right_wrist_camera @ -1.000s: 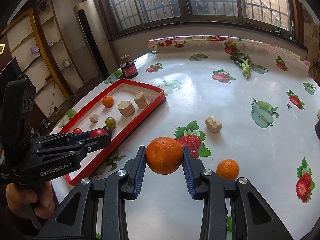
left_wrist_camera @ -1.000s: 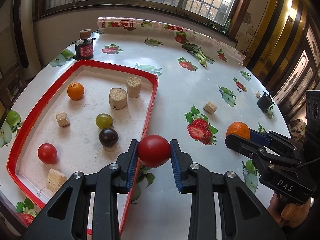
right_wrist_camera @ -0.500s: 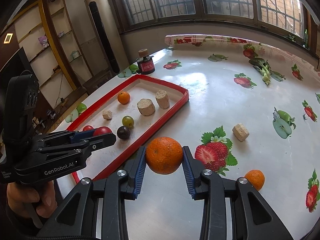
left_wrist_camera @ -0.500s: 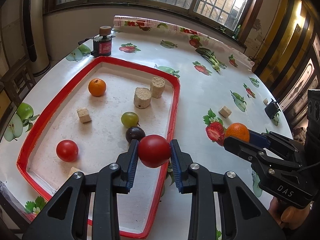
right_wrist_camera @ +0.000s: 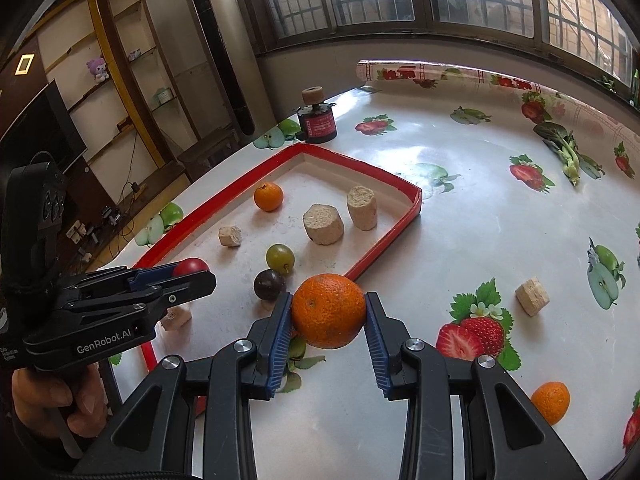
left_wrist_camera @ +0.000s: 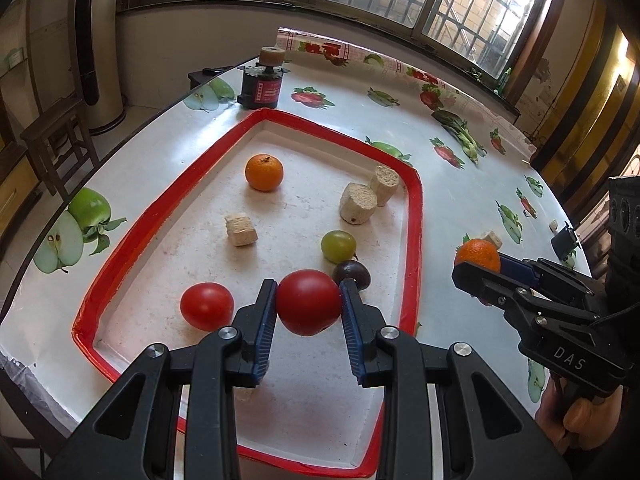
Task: Organize fruits
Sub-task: 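Carry the red tomato and orange over the red tray, then open the left tool to drop the tomato while the right tool drops the orange, then move both tools back toward the last orange and beige cube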
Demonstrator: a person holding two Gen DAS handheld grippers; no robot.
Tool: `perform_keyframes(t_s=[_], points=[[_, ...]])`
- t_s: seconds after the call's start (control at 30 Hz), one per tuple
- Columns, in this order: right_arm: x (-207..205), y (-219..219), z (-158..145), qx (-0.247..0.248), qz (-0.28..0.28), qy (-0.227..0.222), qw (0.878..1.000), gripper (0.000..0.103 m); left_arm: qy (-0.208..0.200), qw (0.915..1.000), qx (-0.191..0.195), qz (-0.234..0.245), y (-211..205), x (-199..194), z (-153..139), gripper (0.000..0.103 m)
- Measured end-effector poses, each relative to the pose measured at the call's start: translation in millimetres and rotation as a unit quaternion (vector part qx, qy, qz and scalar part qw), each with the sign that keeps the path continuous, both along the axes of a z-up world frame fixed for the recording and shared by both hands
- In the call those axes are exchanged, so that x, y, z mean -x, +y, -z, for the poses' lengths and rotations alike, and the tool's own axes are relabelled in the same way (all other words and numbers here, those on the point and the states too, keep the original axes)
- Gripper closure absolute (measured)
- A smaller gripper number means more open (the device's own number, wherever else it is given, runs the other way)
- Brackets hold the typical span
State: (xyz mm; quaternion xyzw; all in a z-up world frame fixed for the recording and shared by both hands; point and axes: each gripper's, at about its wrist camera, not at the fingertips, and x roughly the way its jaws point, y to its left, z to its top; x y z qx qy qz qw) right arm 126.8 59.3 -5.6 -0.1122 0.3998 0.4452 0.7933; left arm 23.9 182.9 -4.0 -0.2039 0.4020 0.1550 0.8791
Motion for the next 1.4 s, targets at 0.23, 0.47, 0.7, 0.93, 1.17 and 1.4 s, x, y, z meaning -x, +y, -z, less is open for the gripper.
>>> perform_keyframes(t_s=[0.23, 0.47, 0.7, 0.93, 1.17, 1.4], points=[[-7, 30, 6, 0.011, -0.018, 0.0, 1.0, 0.067, 0.005, 0.9997, 0.003, -0.024, 27, 2, 4, 0.074], [-17, 55, 13, 0.026, -0.03, -0.002, 0.999, 0.067, 0.011, 0.9985, 0.007, -0.054, 54, 6, 11, 0.074], [-23, 72, 21, 0.039, -0.039, -0.003, 0.999, 0.067, 0.018, 0.9981, 0.007, -0.058, 64, 1, 19, 0.074], [-26, 80, 33, 0.052, -0.044, 0.002, 0.998, 0.067, 0.038, 0.9979, 0.012, -0.052, 65, -8, 30, 0.074], [-26, 76, 36, 0.05, -0.038, 0.006, 0.998, 0.059, 0.048, 0.9971, 0.009, -0.058, 64, -7, 30, 0.071], [-21, 66, 25, 0.038, -0.034, -0.001, 0.999, 0.045, 0.031, 0.9977, -0.01, -0.059, 56, 0, 13, 0.055]])
